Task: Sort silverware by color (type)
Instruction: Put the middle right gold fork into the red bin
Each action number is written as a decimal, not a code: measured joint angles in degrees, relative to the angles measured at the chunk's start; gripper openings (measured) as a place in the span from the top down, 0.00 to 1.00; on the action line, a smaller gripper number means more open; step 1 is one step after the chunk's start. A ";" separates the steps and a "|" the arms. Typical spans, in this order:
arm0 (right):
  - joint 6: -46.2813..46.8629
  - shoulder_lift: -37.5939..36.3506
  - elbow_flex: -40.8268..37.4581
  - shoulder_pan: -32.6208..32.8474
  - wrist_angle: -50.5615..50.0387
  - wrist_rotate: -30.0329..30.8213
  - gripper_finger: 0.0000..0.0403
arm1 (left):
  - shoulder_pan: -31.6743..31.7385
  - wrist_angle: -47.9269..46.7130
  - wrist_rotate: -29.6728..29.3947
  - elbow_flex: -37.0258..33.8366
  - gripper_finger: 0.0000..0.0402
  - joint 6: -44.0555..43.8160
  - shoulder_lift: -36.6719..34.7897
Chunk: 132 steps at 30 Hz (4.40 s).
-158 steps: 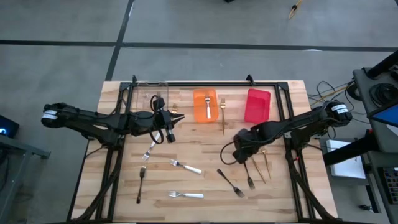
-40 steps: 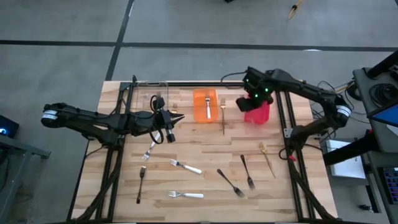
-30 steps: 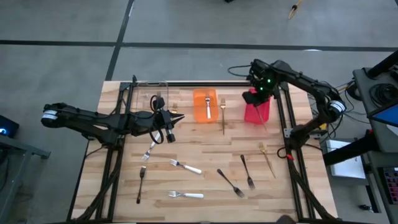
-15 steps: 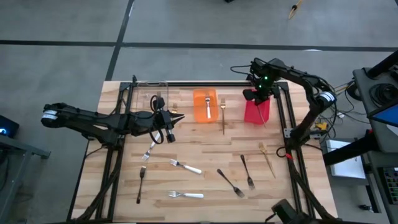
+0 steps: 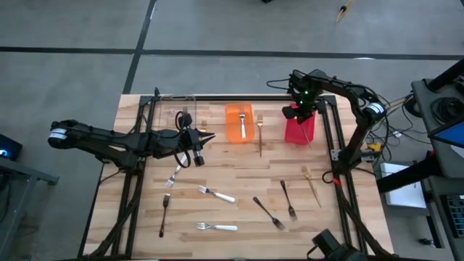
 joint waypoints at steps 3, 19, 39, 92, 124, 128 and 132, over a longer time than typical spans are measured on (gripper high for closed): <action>-0.02 -0.10 0.00 0.00 0.04 0.32 0.97 | 0.01 0.00 0.00 0.00 0.97 0.00 0.00; -0.28 -0.01 0.00 0.02 1.41 0.37 0.97 | -0.01 0.00 0.00 0.00 0.97 0.02 0.02; -0.49 0.03 -0.02 0.04 2.24 1.79 0.97 | 0.00 0.00 0.00 0.00 0.97 0.04 0.04; -2.01 0.05 -0.04 0.07 3.75 2.09 0.97 | -0.01 0.00 0.00 0.00 0.97 0.29 0.04; -1.55 0.05 -0.04 0.83 3.50 3.31 0.97 | -0.01 -0.02 0.00 0.00 0.97 0.28 0.04; -1.55 0.05 -0.04 0.83 3.58 3.32 0.95 | -0.01 -0.02 0.00 0.00 0.97 0.28 0.04; -1.53 0.05 -0.04 0.83 3.74 3.36 0.88 | -0.01 -0.02 0.00 0.00 0.97 0.28 0.04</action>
